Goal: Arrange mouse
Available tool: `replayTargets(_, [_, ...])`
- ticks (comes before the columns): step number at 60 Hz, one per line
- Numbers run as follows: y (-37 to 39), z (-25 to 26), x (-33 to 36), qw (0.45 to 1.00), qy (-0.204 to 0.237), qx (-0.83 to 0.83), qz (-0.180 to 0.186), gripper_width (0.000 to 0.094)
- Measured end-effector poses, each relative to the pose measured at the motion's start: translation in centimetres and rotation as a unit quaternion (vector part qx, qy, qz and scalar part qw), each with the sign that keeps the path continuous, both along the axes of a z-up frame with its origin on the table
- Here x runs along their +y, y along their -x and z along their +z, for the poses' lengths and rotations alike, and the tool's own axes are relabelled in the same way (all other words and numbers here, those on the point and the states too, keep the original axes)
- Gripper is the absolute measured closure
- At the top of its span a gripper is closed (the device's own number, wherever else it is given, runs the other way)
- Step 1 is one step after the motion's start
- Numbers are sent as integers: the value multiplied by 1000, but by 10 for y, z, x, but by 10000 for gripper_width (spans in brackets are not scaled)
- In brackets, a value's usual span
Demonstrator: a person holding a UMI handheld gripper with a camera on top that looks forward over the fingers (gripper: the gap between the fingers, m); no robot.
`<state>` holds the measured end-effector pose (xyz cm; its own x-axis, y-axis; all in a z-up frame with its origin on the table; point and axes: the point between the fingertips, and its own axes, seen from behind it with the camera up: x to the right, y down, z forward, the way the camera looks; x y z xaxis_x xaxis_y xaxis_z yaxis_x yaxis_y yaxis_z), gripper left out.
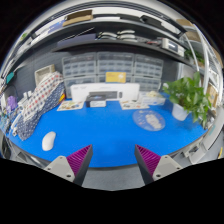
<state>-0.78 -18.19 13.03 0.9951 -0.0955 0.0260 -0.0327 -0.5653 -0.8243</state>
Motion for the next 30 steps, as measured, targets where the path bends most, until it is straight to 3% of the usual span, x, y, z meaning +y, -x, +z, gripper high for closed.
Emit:
replayTargets(19, [217,-91,-10,991,71,40,107,64])
replayTargets(30, [289,-98,38,989,63,42,128,66])
